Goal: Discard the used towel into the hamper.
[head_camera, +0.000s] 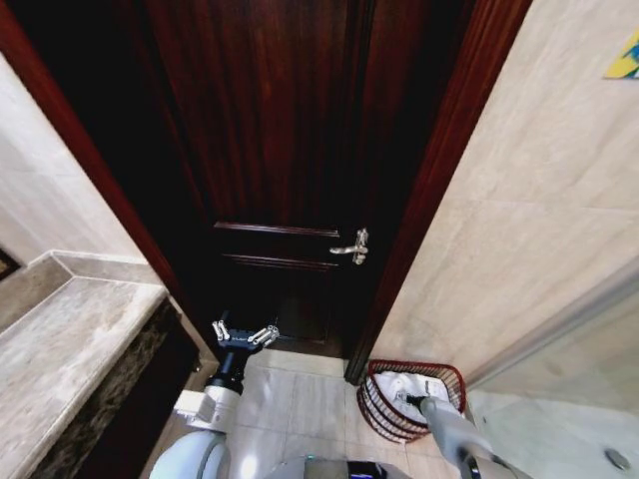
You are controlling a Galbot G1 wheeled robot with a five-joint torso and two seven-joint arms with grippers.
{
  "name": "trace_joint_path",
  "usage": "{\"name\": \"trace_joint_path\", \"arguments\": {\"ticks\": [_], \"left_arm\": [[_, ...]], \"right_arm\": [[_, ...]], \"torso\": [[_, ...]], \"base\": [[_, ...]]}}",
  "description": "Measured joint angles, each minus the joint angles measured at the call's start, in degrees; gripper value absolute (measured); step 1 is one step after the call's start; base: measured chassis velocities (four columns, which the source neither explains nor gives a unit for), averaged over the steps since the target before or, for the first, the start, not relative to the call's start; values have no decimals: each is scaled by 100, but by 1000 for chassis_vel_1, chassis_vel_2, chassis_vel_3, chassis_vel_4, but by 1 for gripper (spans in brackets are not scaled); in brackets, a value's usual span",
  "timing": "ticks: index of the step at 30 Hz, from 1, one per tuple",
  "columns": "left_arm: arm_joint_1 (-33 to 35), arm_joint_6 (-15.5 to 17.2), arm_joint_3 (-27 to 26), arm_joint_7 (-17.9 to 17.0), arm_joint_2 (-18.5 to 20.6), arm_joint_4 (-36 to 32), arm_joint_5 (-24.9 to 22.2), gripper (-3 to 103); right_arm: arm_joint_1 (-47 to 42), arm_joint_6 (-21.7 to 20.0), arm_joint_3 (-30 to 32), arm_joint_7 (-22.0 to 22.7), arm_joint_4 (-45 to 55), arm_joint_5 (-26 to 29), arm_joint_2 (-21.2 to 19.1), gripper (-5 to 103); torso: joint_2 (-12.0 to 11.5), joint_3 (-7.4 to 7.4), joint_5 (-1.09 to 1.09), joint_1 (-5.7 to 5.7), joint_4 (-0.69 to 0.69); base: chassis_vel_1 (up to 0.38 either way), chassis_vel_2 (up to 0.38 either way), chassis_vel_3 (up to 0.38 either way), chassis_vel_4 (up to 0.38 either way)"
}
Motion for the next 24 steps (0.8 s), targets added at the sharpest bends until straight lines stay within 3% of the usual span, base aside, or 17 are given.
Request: {"name": "trace_joint_path", "arguments": {"ticks": [3, 8, 15, 18, 24], "left_arm": [[0, 0, 0, 0, 0, 0, 0, 100], [-1, 0, 0, 0, 0, 0, 0, 100], [0, 0, 0, 0, 0, 0, 0, 100], [1, 0, 0, 0, 0, 0, 0, 100], [0, 0, 0, 0, 0, 0, 0, 100]], "right_arm": [[-293, -49, 101, 179, -33, -344, 52, 100], [-706, 44, 214, 120, 111, -345, 8, 100], [-1039, 65, 86, -25, 751, 227, -53, 100], [-1329, 49, 37, -130, 1251, 437, -44, 100], [-2349, -265, -53, -410, 3193, 892, -60, 100]], "torso": [[-1, 0, 2, 3, 4], [-2, 1, 4, 5, 1], [1, -2, 6, -6, 0], [1, -1, 3, -5, -2], [0, -1, -2, 0, 0]], "base": [[-189, 236, 229, -183], [-112, 162, 76, -82], [5, -9, -11, 26], [14, -28, -24, 6], [0, 0, 0, 0]]}}
